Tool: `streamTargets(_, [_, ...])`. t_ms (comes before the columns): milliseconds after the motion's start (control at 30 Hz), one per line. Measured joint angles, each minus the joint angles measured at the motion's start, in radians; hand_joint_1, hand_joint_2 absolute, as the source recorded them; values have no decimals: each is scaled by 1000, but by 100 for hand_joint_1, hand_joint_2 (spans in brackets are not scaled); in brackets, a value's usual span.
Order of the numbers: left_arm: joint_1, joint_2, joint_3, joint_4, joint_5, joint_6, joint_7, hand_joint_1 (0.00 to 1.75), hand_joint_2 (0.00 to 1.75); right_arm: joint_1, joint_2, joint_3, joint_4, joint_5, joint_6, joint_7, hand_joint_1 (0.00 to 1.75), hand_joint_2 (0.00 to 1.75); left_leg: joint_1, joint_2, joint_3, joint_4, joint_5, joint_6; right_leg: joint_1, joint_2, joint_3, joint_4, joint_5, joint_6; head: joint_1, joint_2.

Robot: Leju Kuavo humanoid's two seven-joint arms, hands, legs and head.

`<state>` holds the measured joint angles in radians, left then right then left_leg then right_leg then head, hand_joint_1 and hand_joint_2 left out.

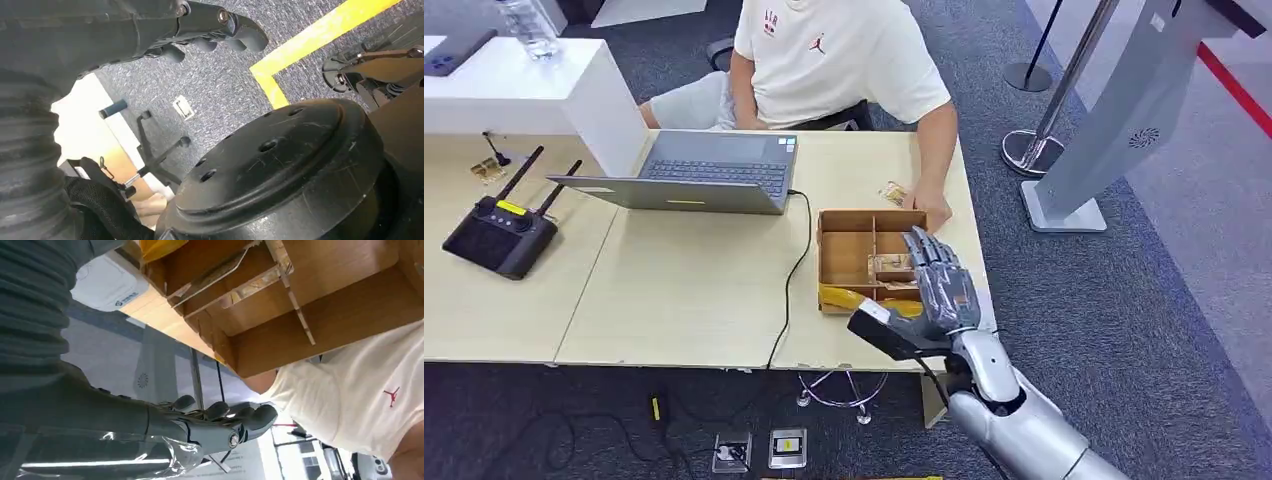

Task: Pass the card to the sensor for recognition and then transmit it.

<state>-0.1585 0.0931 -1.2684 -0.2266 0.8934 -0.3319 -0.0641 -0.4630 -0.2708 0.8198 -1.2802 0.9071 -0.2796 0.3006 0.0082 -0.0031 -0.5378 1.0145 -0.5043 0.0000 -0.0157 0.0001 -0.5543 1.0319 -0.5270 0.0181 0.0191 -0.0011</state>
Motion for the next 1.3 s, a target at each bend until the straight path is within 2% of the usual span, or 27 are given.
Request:
streamTargets(433, [-1, 0, 0, 0, 0, 0, 6, 0, 175, -44, 45, 39, 144, -23, -12, 0, 0, 175, 0, 0, 0, 0, 0, 0, 0, 0, 0, 0, 0, 0, 0, 0])
streamTargets(1300, [1, 0, 0, 0, 0, 0, 6, 0, 175, -55, 45, 54, 234, -72, -68, 22, 0, 175, 0, 0, 0, 0, 0, 0, 0, 0, 0, 0, 0, 0, 0, 0])
